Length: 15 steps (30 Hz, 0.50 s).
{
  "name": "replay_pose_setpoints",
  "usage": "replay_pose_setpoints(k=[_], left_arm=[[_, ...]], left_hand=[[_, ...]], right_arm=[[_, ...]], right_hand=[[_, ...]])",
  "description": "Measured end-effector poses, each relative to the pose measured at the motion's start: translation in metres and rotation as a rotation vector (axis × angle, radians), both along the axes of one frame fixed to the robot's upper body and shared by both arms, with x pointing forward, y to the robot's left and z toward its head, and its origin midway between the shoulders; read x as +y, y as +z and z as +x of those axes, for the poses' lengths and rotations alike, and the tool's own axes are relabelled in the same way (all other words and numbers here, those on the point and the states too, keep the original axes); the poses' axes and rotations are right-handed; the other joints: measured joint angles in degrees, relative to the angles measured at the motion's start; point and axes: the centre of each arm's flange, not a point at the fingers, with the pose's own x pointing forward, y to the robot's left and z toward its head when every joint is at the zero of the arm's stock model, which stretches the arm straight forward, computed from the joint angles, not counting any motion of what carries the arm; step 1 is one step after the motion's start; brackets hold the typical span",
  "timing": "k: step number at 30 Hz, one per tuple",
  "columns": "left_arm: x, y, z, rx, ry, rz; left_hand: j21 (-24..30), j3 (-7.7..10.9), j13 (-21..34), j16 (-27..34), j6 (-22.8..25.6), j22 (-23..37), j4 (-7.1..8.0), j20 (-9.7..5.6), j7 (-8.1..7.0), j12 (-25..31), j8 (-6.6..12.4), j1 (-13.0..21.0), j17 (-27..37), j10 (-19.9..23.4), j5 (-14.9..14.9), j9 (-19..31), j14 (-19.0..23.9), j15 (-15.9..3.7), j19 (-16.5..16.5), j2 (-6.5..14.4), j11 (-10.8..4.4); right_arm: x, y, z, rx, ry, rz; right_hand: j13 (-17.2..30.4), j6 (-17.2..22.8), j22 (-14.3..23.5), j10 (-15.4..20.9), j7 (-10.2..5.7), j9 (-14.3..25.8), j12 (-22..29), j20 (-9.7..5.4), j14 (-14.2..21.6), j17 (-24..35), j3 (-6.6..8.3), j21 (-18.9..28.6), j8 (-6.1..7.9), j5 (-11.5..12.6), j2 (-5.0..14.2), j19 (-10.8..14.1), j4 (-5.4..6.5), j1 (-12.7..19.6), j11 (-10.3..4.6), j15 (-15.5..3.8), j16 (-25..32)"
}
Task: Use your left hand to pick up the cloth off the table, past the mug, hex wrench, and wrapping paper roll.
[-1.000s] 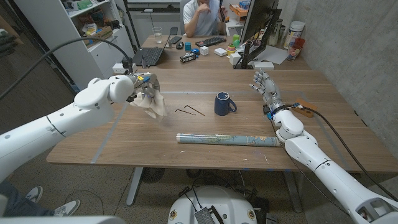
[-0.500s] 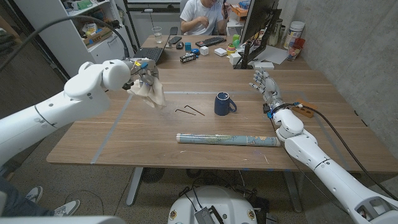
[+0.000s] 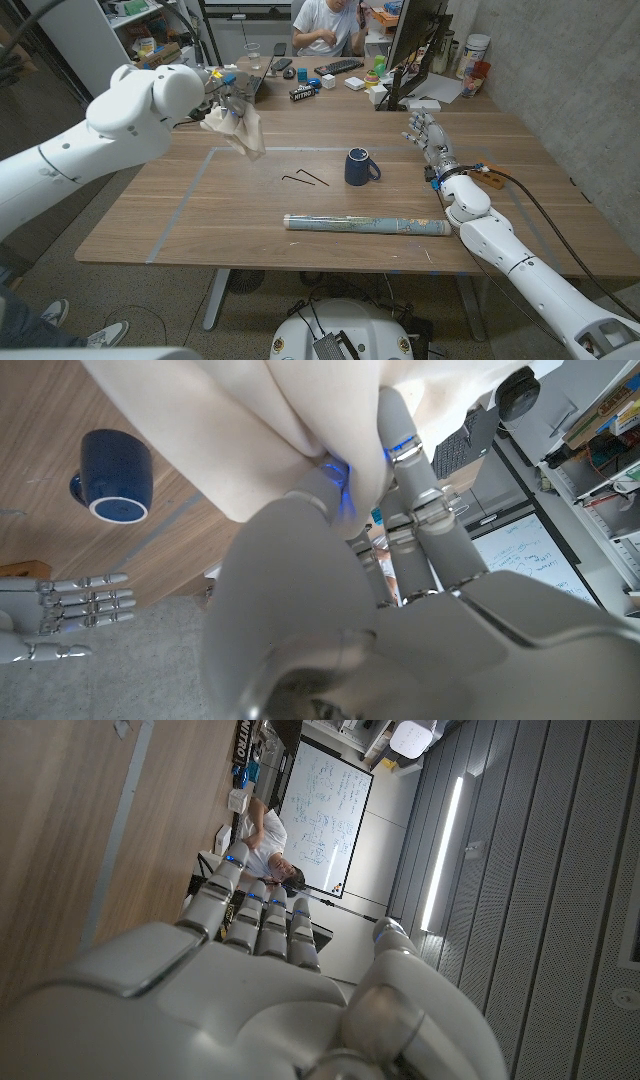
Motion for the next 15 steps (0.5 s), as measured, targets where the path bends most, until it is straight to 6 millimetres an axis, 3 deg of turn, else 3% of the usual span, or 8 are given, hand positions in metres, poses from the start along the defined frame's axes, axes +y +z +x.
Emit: replay_pose_setpoints(k=[6, 15], left_arm=[[-0.004, 0.014, -0.012, -0.022, -0.004, 0.001], [-0.006, 0.02, -0.017, -0.025, -0.003, -0.004]], left_hand=[[0.22, -0.06, 0.0, -0.01, 0.31, 0.0, 0.05, 0.11, -0.32, 0.05, 0.06, 0.0, 0.14, 0.01, -0.01, -0.26, 0.0, 0.0, -0.11, 0.0, -0.01], [0.22, -0.06, 0.0, -0.01, 0.31, 0.01, 0.04, 0.29, -0.32, 0.05, 0.42, 0.0, 0.19, 0.1, -0.07, -0.3, 0.0, 0.0, -0.33, -0.02, -0.1]], right_arm=[[-0.003, 0.0, -0.002, -0.002, -0.003, 0.002], [-0.004, 0.002, -0.003, -0.004, -0.003, 0.003]], right_hand=[[0.0, 0.0, 0.0, 0.0, 0.0, 0.0, 0.0, 0.0, 0.0, 0.0, 0.0, 0.0, 0.0, 0.0, 0.0, 0.0, 0.0, 0.0, 0.0, 0.0, 0.0], [0.0, 0.0, 0.0, 0.0, 0.0, 0.0, 0.0, 0.0, 0.0, 0.0, 0.0, 0.0, 0.0, 0.0, 0.76, 0.0, 0.0, -0.76, 0.0, 0.0, 0.0]])
